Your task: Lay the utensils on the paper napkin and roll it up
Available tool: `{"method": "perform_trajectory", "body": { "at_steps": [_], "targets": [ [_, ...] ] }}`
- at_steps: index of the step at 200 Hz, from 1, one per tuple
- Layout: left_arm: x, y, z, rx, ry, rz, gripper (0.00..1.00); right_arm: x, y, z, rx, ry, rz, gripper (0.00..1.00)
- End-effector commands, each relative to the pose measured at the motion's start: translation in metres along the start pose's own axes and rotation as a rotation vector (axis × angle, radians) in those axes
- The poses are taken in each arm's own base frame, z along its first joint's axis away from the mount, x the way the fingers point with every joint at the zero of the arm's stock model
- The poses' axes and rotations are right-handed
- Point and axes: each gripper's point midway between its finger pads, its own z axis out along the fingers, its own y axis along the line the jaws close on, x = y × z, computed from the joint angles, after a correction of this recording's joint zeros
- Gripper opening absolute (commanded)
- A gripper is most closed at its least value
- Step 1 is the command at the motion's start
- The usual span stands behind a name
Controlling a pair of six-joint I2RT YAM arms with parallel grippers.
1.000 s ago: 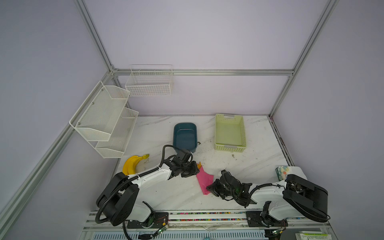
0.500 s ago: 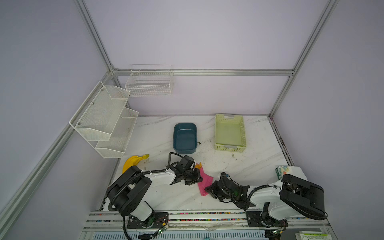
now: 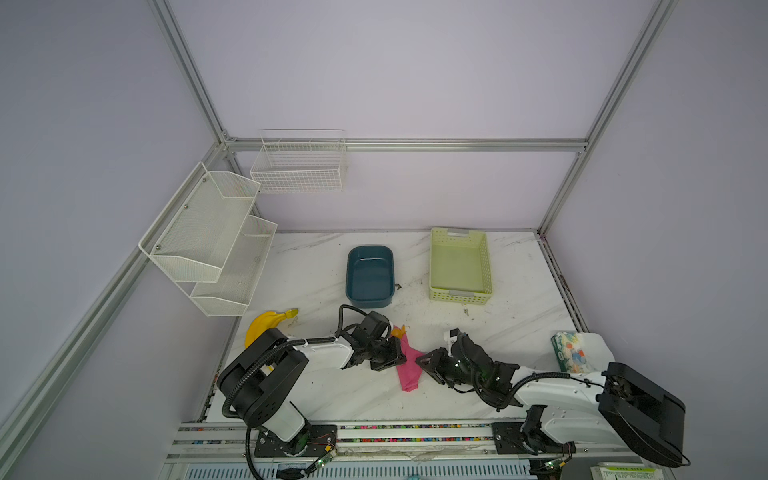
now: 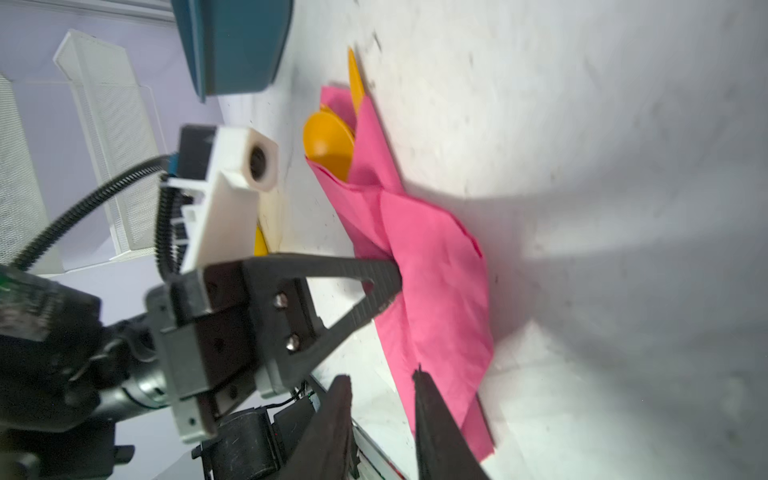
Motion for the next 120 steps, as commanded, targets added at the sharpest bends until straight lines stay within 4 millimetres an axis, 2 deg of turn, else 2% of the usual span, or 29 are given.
{"method": "perform_trajectory", "body": {
  "at_steps": [1, 24, 60, 120],
  "targets": [
    [0.019, 0.044, 0.006, -0.156, 0.056, -0.030, 0.07, -0.003, -0.007, -0.006, 0.050, 0.094, -0.142, 0.36],
    [0.018, 0.043, 0.006, -0.153, 0.056, -0.023, 0.07, -0.011, -0.014, -0.002, 0.070, 0.144, -0.197, 0.43],
    [0.018, 0.041, 0.005, -0.150, 0.054, -0.014, 0.07, -0.016, -0.040, 0.012, 0.140, 0.214, -0.233, 0.50],
    [0.018, 0.039, 0.004, -0.140, 0.050, -0.003, 0.07, 0.004, -0.040, 0.036, 0.055, 0.397, -0.288, 0.47]
  ]
}}
